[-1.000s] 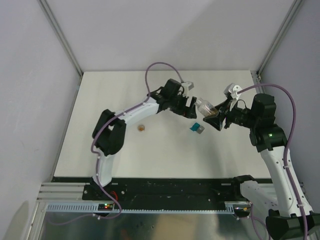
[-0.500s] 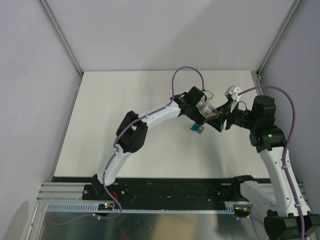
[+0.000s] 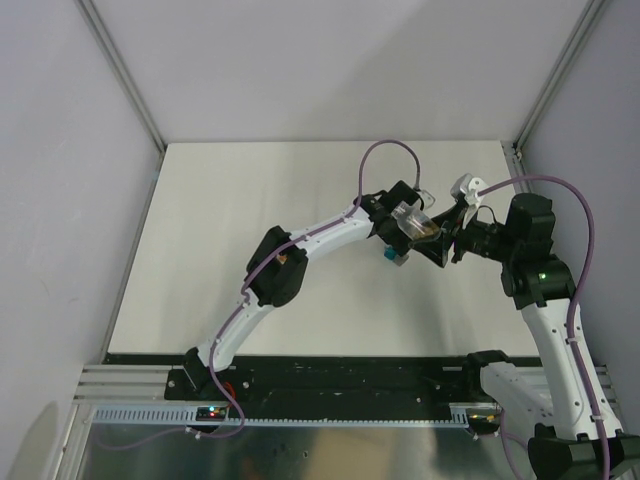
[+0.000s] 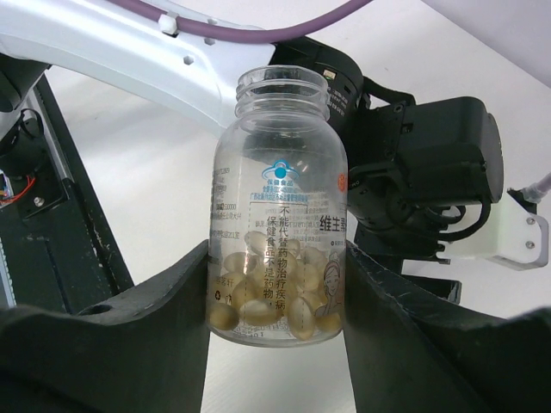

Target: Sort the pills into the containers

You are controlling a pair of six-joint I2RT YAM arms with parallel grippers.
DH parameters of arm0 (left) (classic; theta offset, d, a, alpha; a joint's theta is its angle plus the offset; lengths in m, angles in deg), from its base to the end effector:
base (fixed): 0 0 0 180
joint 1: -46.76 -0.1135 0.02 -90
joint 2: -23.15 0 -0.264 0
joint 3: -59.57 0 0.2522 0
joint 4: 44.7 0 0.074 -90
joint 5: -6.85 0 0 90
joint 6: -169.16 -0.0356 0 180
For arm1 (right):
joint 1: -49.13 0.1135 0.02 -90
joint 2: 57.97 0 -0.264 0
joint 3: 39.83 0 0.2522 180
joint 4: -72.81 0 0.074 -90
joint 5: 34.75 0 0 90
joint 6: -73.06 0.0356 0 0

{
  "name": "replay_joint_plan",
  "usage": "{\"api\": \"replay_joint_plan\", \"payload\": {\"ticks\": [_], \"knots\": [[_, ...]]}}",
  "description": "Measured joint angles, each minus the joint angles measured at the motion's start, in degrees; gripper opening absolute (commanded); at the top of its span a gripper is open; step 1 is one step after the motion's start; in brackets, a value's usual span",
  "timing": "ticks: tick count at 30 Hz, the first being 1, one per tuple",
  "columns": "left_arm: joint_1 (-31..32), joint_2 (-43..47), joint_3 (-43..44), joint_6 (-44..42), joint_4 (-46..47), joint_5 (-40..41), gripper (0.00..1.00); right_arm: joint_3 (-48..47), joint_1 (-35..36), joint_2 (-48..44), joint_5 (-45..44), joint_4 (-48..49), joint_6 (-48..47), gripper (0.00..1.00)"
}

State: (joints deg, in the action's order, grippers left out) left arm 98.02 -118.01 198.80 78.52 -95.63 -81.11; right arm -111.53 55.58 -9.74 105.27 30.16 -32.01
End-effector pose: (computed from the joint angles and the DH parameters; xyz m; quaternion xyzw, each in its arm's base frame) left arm 0.3413 -0.4234 0.1832 0.4096 0.8547 -0.1209 0.2951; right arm 0.1628 0.0459 0.3790 -0.3786 0.6799 0.3041 0.5495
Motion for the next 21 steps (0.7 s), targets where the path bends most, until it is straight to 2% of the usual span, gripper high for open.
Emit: {"api": "replay_joint_plan", "payload": {"ticks": [12, 21], "knots": [[0.46, -0.94, -0.26, -1.44, -1.55, 0.31, 0.95, 0.31, 0.02, -0.59, 0.04, -0.22, -0.13, 0.0], [0.72, 2.45, -6.95, -2.82, -1.46, -0.96, 0.94, 0.87, 0.0, -0.63, 0.07, -0.46, -0.2, 0.0]]}}
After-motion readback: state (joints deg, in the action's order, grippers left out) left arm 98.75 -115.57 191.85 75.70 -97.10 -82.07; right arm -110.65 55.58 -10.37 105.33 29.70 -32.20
